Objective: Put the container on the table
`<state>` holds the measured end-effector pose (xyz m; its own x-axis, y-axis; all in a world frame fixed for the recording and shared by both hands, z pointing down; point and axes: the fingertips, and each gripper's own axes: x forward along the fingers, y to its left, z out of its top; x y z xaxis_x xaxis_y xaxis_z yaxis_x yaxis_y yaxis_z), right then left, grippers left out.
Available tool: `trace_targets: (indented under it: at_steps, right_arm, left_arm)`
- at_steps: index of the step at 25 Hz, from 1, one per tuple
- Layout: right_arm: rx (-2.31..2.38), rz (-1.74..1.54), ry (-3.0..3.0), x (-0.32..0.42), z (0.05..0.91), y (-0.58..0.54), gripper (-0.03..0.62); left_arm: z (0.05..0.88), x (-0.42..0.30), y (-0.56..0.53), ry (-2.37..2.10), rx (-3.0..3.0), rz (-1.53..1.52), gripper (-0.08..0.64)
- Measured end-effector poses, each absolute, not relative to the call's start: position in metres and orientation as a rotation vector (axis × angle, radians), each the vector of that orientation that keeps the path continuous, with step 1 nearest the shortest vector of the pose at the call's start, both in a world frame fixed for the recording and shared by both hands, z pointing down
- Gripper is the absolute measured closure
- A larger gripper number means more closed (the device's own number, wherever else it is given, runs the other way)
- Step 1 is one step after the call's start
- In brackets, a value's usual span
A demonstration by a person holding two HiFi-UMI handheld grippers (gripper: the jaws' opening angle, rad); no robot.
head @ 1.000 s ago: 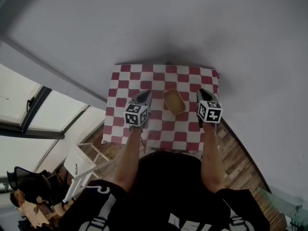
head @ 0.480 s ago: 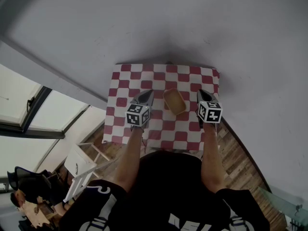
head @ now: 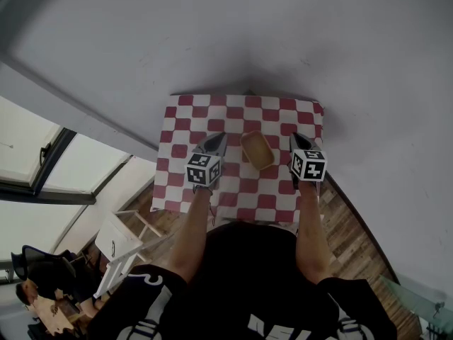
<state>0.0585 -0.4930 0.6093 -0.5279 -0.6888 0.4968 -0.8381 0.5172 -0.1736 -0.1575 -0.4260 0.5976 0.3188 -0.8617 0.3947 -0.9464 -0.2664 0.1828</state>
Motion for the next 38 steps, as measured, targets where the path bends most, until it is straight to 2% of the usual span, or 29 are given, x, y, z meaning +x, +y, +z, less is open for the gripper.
trace_targets:
  at_steps: [38]
  right_arm:
    - [1.204, 0.595, -2.382, 0.049, 0.622, -0.508, 0.577]
  left_arm:
    - [0.610, -0.161, -0.443, -1.583, 2.179, 0.304, 0.535]
